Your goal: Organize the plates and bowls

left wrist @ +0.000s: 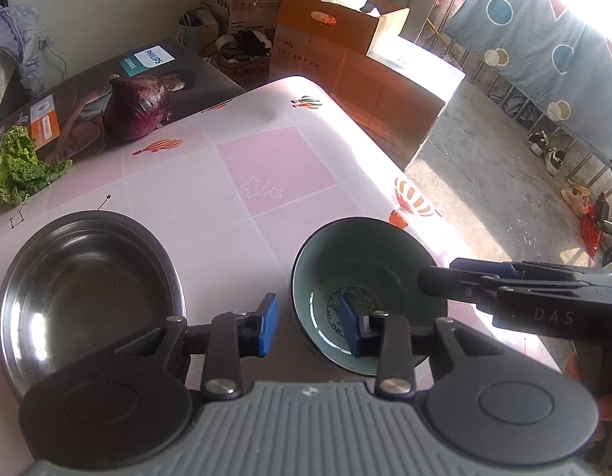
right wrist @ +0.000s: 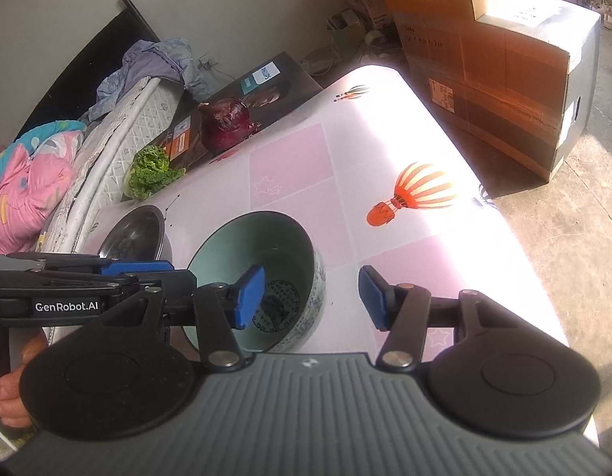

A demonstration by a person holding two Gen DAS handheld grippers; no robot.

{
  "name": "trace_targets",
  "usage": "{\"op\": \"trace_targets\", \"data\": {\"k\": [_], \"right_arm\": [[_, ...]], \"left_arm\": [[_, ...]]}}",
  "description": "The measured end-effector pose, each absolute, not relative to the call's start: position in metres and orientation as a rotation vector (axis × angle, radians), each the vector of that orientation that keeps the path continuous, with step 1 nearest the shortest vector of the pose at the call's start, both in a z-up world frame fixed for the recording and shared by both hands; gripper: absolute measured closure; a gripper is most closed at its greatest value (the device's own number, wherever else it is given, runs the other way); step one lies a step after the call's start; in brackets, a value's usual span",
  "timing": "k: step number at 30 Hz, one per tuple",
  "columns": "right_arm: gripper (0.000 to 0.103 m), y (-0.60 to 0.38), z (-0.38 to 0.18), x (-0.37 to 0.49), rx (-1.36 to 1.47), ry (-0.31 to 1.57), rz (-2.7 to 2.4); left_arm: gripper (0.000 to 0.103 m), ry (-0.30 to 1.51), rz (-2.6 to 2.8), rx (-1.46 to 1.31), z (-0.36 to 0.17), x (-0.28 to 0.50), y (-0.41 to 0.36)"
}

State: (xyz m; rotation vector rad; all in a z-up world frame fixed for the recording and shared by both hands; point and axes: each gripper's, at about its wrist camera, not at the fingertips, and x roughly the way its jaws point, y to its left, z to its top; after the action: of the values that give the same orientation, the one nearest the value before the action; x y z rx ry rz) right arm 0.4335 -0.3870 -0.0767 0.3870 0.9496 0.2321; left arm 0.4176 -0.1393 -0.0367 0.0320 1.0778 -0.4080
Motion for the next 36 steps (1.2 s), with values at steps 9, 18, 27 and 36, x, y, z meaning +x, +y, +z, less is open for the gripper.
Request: {"op": "trace_targets", "data": {"k": [9, 18, 27, 36], "right_arm": [[0.086, -0.384, -0.098, 0.442, 0.439, 0.981, 0.258], [0.087, -0.389, -0.099, 0.444, 0.435, 0.972, 0.266], [0.087, -0.387, -0.108, 0.445, 0.437, 0.999, 0.259], [0.086, -0.384, -0.109, 0.446, 0.419, 0.997, 0.259]], "left_arm": [[0.078, 1.095, -0.367, 0.053, -0.044, 0.418, -0.149], [0.078, 1.142, -0.422, 0.003, -0.044, 0.404, -0.144], [0.078, 1.202, -0.389, 0.011, -0.063, 0.414, -0.155], [0.079, 1.198, -0.379, 0.022, -0.065, 0.413, -0.157]]}}
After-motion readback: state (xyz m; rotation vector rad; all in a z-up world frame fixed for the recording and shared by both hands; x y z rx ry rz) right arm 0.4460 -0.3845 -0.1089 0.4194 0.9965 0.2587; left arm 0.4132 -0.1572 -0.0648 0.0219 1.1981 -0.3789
